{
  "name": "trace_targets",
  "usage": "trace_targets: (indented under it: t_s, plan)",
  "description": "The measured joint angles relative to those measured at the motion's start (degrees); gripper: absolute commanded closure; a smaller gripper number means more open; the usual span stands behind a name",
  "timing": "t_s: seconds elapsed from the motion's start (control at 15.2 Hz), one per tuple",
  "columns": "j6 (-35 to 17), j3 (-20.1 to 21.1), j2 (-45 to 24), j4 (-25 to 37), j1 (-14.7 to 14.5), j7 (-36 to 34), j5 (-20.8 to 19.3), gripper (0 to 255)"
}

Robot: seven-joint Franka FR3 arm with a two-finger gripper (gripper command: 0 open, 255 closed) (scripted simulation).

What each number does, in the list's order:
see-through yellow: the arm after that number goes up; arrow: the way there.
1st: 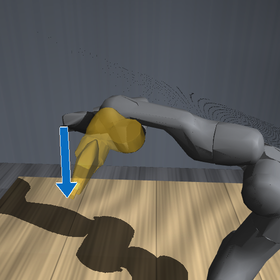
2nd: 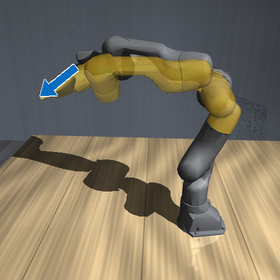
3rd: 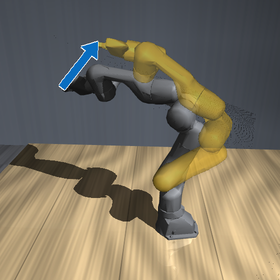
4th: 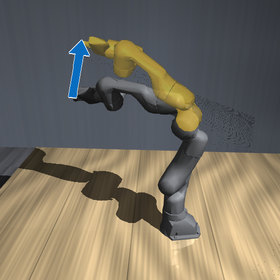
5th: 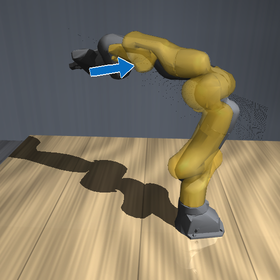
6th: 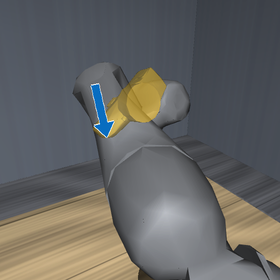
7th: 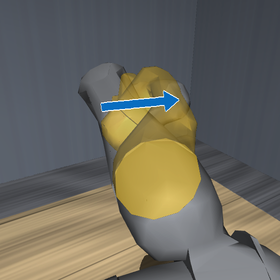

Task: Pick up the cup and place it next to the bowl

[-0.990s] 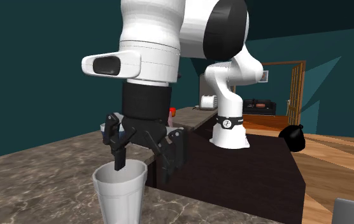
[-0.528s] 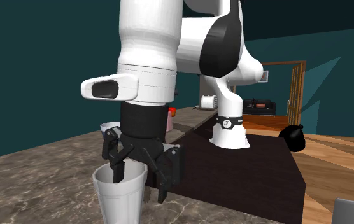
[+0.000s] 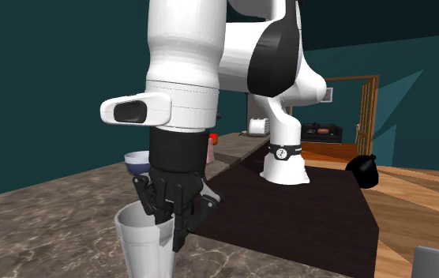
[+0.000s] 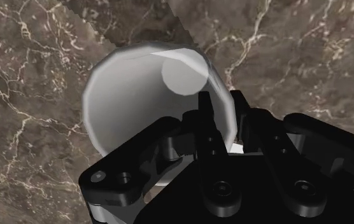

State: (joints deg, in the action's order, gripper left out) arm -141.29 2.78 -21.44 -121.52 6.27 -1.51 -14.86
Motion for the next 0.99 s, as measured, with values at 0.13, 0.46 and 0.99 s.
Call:
trace_targets:
  t_s: [0.13, 0.46, 0.99]
  plan:
    - [0.0, 0.0, 0.0, 0.0, 0.0, 0.0, 0.0, 255]
    - [0.0, 0.0, 0.0, 0.0, 0.0, 0.0, 0.0, 255]
    - [4.4, 0.6, 3.9, 0.7, 0.2, 1.3, 1.3, 255]
